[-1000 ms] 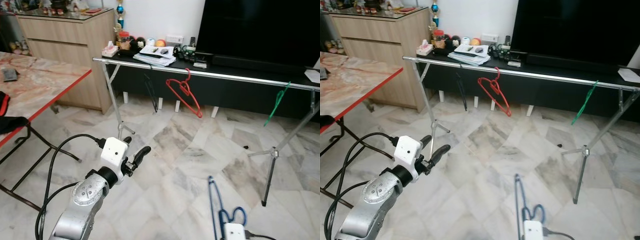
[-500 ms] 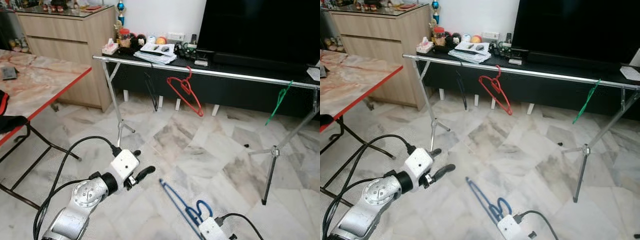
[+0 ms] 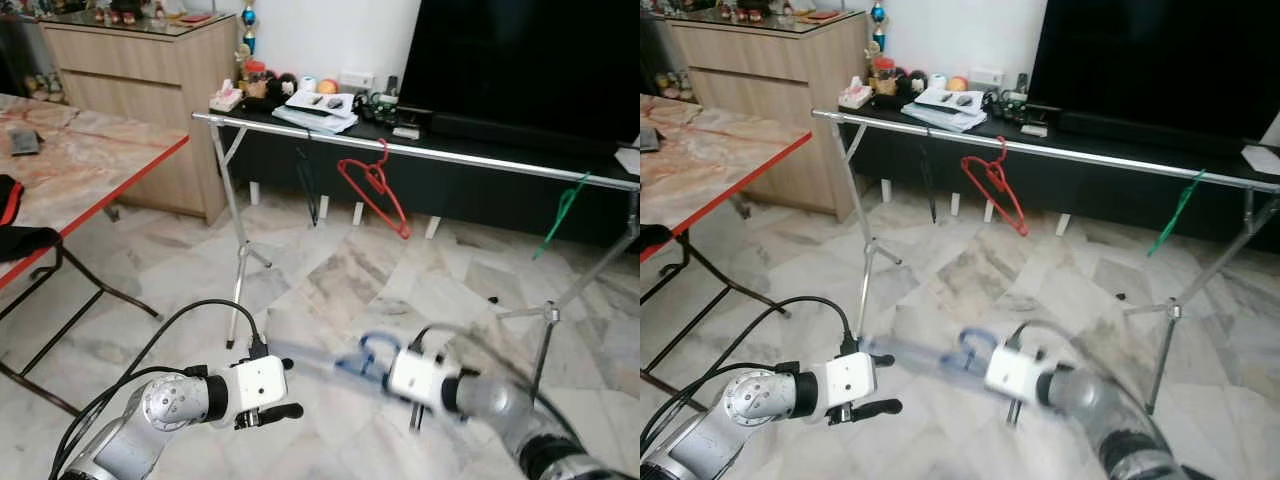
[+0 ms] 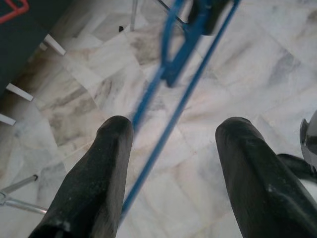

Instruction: Hang hanger

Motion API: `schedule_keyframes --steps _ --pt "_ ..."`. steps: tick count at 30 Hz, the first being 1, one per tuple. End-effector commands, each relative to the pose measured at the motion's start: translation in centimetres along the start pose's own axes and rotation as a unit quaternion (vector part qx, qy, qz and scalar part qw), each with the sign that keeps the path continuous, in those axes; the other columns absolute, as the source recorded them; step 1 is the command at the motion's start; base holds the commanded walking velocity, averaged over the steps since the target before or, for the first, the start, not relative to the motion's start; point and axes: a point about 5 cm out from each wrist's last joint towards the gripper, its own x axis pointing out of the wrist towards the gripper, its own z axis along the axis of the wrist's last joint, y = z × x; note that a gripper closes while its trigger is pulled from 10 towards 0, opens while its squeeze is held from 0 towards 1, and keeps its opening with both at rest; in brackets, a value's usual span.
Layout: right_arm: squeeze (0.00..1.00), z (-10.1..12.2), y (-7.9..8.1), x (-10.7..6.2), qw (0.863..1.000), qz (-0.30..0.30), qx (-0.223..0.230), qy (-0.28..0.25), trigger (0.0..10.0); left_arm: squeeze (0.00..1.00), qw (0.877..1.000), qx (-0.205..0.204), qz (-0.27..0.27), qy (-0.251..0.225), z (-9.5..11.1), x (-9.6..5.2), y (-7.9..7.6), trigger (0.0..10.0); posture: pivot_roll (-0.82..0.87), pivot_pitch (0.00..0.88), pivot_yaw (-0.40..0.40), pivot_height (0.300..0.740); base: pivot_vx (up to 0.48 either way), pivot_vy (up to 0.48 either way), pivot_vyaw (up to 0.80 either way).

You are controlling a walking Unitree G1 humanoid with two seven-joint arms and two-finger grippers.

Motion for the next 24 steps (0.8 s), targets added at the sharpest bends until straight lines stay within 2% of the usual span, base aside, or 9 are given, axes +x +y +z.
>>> schedule_keyframes --steps 1,2,6,9,11,17,24 --pt "0.00 0.3 -0.6 -0.6 0.999 0.035 -0.011 0.000 10.0 0.00 1.000 0.025 -0.009 0.000 0.3 0.2 0.6 10.0 0.12 0.000 -0.086 0.740 0.000 0.000 0.00" --pt "0.00 0.3 -0.4 -0.5 0.998 0.058 -0.025 0.009 10.0 0.00 0.999 0.029 -0.012 -0.005 0.6 0.4 0.8 10.0 0.12 0.000 -0.086 0.740 0.000 0.000 0.00" --pt "0.00 0.4 -0.2 -0.4 0.997 0.065 -0.047 0.020 10.0 0.00 0.999 0.030 -0.028 -0.012 1.2 0.9 1.1 10.0 0.13 0.003 -0.094 0.740 0.000 0.000 0.00" --pt "0.00 1.1 -0.5 0.0 0.998 0.050 -0.045 0.005 10.0 0.00 0.999 0.022 -0.037 -0.004 1.0 1.3 1.1 10.0 0.14 0.005 -0.094 0.740 0.000 0.000 0.00" --pt "0.00 2.3 -0.5 0.5 0.997 0.046 -0.054 -0.020 10.0 0.00 0.999 -0.007 -0.040 -0.005 0.7 2.1 1.3 10.0 0.13 0.007 -0.095 0.740 0.000 0.000 0.00" --pt "0.00 3.2 -0.7 1.0 0.997 0.036 -0.064 -0.029 10.0 0.00 0.998 -0.018 -0.059 -0.002 0.8 2.8 1.1 10.0 0.13 0.008 -0.095 0.740 0.000 0.000 0.00" --pt "0.00 4.1 -0.8 1.2 0.996 0.028 -0.057 -0.058 10.0 0.00 0.999 -0.022 -0.044 -0.002 1.0 3.5 2.0 10.0 0.14 0.013 -0.092 0.740 0.000 0.000 0.00"
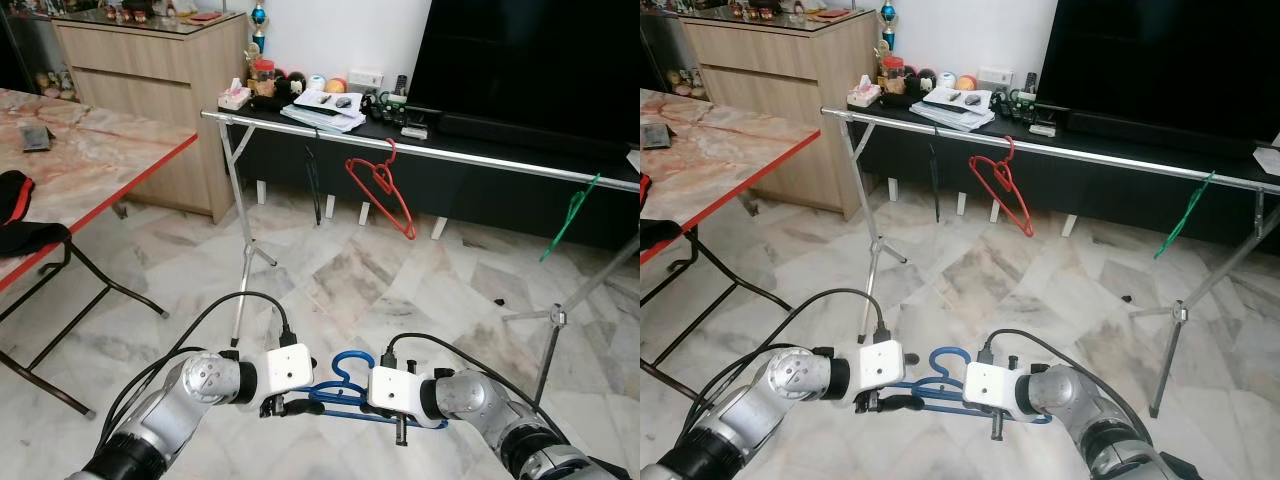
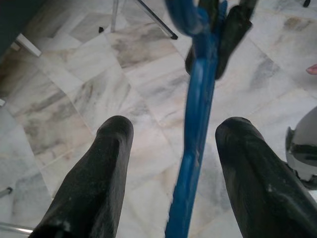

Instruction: Hang hanger

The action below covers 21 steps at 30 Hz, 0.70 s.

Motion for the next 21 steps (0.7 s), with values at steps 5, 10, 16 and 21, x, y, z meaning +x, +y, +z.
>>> schedule_keyframes --steps 5,10,16,21 --pt "0.00 1.6 -1.4 -0.2 0.998 -0.031 0.022 -0.055 10.0 0.00 1.000 -0.004 -0.005 0.003 0.0 0.2 0.4 10.0 0.14 0.013 -0.087 0.740 0.000 0.000 0.00" --pt "0.00 2.4 -2.3 -0.5 0.997 -0.035 0.023 -0.070 10.0 0.00 1.000 -0.008 -0.010 0.004 -0.1 0.3 0.4 3.9 0.14 0.014 -0.086 0.740 0.000 0.000 0.00" --pt "0.00 2.6 -2.5 -0.6 0.996 -0.036 0.027 -0.076 10.0 0.00 1.000 -0.006 -0.011 0.002 -0.1 0.3 0.5 0.0 0.14 0.014 -0.086 0.740 0.000 0.000 0.00" --pt "0.00 2.4 -2.3 -0.5 0.996 -0.030 0.028 -0.074 10.0 0.00 1.000 -0.007 -0.012 0.002 -0.1 0.4 0.6 0.0 0.14 0.014 -0.088 0.740 0.000 0.000 0.00"
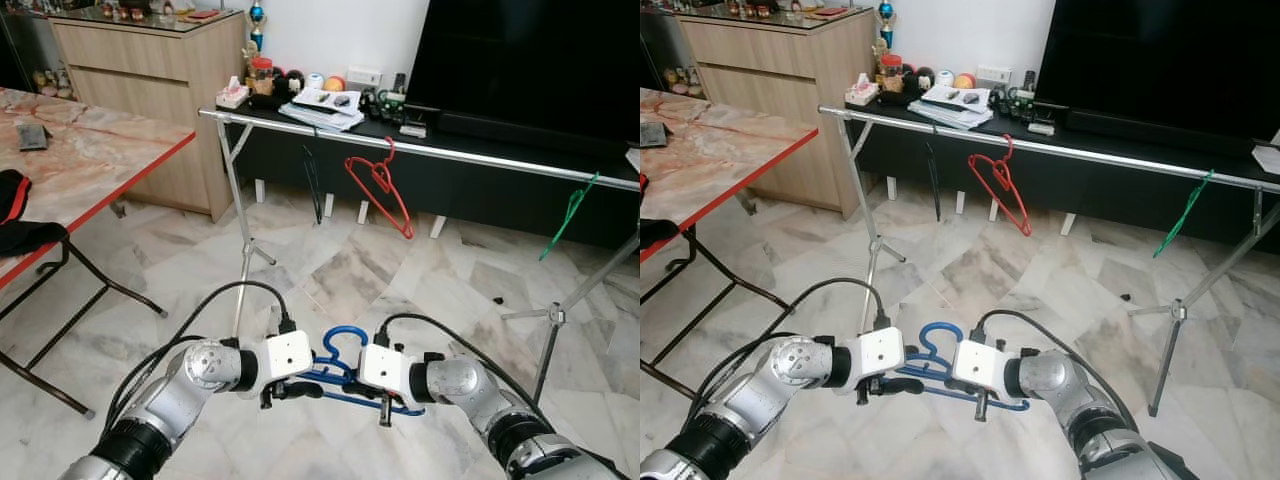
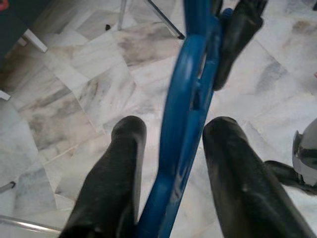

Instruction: Hang hanger

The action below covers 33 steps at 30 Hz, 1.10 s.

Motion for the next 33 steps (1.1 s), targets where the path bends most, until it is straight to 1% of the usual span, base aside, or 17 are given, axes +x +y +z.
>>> schedule_keyframes --steps 1,17,28,29,30,31,33 --pt "0.00 0.4 -0.9 -0.5 1.000 -0.024 0.006 -0.014 10.0 0.00 1.000 0.004 -0.023 -0.001 0.0 0.4 -0.5 0.0 0.14 0.014 -0.088 0.740 0.000 0.000 0.00" --pt "0.00 0.0 -0.8 -0.6 1.000 -0.021 0.011 -0.007 10.0 0.00 1.000 0.004 -0.029 -0.001 0.0 0.3 -0.5 0.0 0.14 0.016 -0.087 0.740 0.000 0.000 0.00" --pt "0.00 -0.6 -0.4 -0.6 1.000 -0.016 0.018 0.008 10.0 0.00 1.000 0.003 -0.028 -0.002 0.0 0.3 -0.4 0.0 0.14 0.015 -0.086 0.740 0.000 0.000 0.00" --pt "0.55 -0.6 -0.3 -0.6 1.000 -0.015 0.022 0.008 10.0 0.00 1.000 0.002 -0.027 -0.002 -0.1 0.3 -0.4 0.0 0.14 0.015 -0.086 0.740 0.000 0.000 0.00" --pt "0.82 -0.6 -0.3 -0.6 1.000 -0.014 0.023 0.008 10.0 0.00 1.000 0.001 -0.027 -0.002 -0.1 0.3 -0.4 0.0 0.14 0.016 -0.087 0.740 0.000 0.000 0.00" --pt "1.00 -0.6 -0.3 -0.6 1.000 -0.014 0.023 0.008 10.0 0.00 1.000 0.001 -0.027 -0.002 -0.1 0.3 -0.4 0.0 0.14 0.016 -0.087 0.740 0.000 0.000 0.00" --pt "1.00 -0.6 -0.3 -0.6 1.000 -0.013 0.023 0.008 10.0 0.00 1.000 0.001 -0.026 -0.002 -0.1 0.3 -0.4 0.0 0.14 0.016 -0.087 0.740 0.000 0.000 0.00"
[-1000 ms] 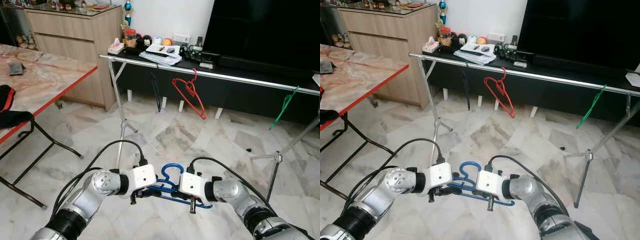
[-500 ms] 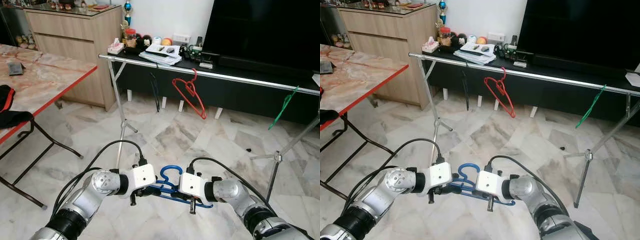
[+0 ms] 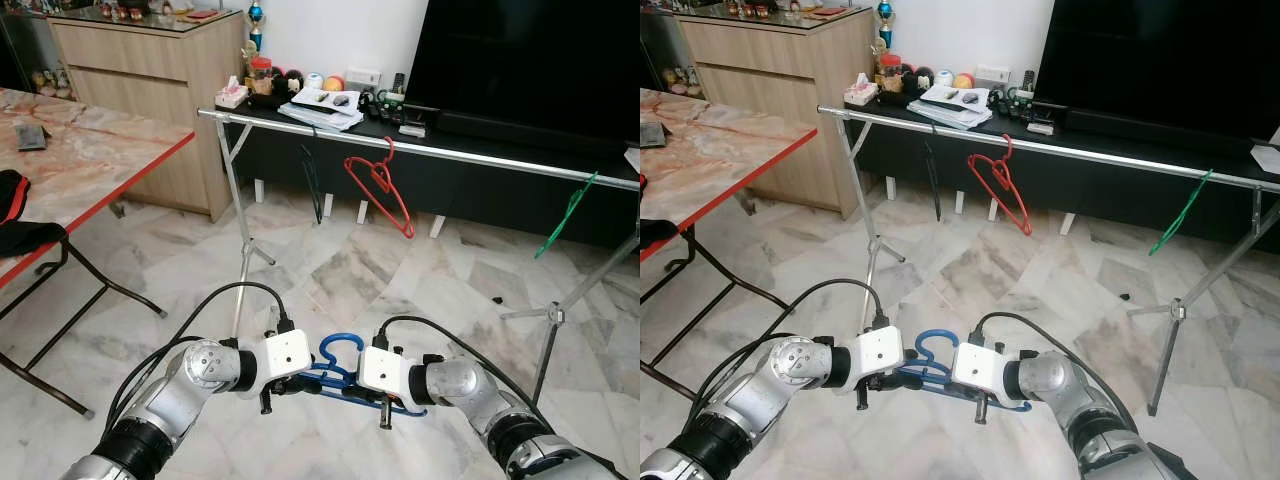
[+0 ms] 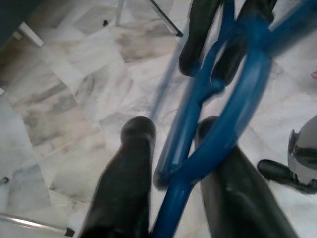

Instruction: Hang hanger

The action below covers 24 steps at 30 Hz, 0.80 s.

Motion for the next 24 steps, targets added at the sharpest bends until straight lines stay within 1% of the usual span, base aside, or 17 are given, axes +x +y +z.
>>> schedule_keyframes --steps 1,9,14,15,16,18,22,24 --pt "1.00 -0.3 -0.4 -0.5 1.000 -0.012 0.011 0.003 10.0 0.00 1.000 0.009 -0.011 -0.006 0.3 0.2 -0.2 0.0 0.14 0.016 -0.087 0.740 0.000 0.000 0.00" --pt "1.00 -0.5 -0.3 -0.5 1.000 -0.012 0.012 0.007 10.0 0.00 1.000 0.008 -0.003 -0.004 0.2 0.1 0.0 0.0 0.14 0.015 -0.089 0.740 0.000 0.000 0.00" --pt "1.00 -0.6 -0.3 -0.6 1.000 -0.013 0.014 0.009 10.0 0.00 1.000 -0.005 0.009 -0.006 0.0 0.0 0.0 0.0 0.14 0.015 -0.089 0.740 0.000 0.000 0.00" --pt "0.55 -0.7 -0.3 -0.6 1.000 -0.014 0.015 0.010 10.0 0.00 1.000 -0.011 0.014 -0.006 -0.3 -0.1 0.0 0.0 0.14 0.015 -0.089 0.740 0.000 0.000 0.00" --pt "0.34 -0.7 -0.3 -0.6 1.000 -0.014 0.015 0.011 10.0 0.00 1.000 -0.016 0.018 -0.004 -0.5 -0.2 0.0 0.0 0.14 0.015 -0.089 0.740 0.000 0.000 0.00" --pt "0.00 -0.8 -0.2 -0.6 1.000 -0.013 0.016 0.012 10.0 0.00 0.999 -0.023 0.022 -0.002 -0.7 -0.3 0.0 0.0 0.14 0.015 -0.089 0.740 0.000 0.000 0.00" --pt "0.00 -0.8 -0.2 -0.7 1.000 -0.012 0.016 0.012 10.0 0.00 0.999 -0.029 0.024 0.005 -1.4 -0.8 -0.2 0.0 0.14 0.018 -0.089 0.740 0.000 0.000 0.00" --pt "0.00 -0.8 -0.3 -0.7 1.000 -0.012 0.015 0.013 10.0 0.00 0.999 -0.020 0.021 0.030 -2.3 -1.3 -0.4 0.0 0.14 0.019 -0.090 0.740 0.000 0.000 0.00"
